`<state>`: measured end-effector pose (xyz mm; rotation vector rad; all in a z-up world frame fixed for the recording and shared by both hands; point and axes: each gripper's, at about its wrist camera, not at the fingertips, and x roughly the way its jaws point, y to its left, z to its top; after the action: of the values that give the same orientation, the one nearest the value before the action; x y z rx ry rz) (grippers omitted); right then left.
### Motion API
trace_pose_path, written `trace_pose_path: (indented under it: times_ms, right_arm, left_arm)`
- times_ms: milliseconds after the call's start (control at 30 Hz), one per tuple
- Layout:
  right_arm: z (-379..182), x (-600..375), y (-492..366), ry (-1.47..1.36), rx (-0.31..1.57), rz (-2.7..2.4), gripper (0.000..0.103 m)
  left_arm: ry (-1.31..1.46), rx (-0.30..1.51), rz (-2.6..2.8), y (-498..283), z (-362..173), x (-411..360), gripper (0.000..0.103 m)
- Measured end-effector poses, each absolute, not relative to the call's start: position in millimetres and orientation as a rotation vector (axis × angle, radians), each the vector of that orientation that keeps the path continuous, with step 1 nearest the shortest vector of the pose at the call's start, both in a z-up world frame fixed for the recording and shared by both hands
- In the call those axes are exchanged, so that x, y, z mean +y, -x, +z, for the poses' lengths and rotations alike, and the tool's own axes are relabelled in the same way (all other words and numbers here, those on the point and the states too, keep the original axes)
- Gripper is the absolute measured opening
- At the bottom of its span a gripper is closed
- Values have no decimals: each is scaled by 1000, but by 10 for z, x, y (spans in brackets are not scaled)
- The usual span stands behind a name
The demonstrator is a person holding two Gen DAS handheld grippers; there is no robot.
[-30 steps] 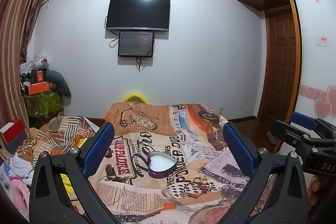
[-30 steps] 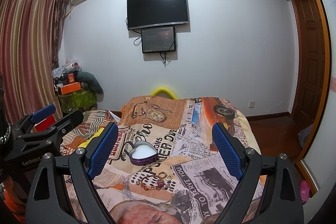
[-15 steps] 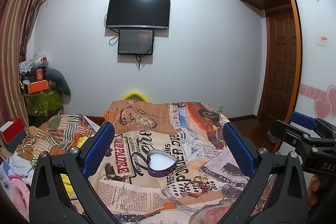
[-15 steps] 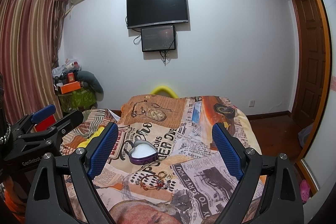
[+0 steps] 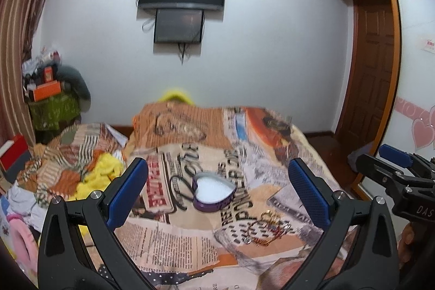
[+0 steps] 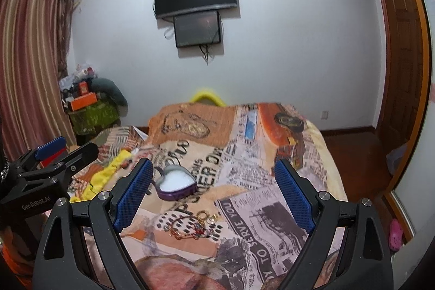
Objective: Organize jewelry
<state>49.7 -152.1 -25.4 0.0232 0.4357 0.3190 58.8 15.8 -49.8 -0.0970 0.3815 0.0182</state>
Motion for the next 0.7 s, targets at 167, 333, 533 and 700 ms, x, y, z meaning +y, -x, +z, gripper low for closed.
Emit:
trace_pose_path:
  times_ms: [167, 333, 533, 700]
  right_arm:
    - [-501, -1543, -699, -15, 529, 299, 89]
    - [-778, -1585, -886, -6, 630, 287, 89]
    - [-1031, -1568, -1007, 7, 725, 324, 85]
    - [-1180, -1502, -1064, 29, 784, 378, 69]
  left_arm:
    - [138, 517, 23, -882, -828, 282, 90]
    - [156, 630, 28, -1091, -1162, 361, 82]
    - [149, 729, -43, -1199, -1447, 244, 71]
    - [111, 791, -90, -1242, -1629, 91, 53]
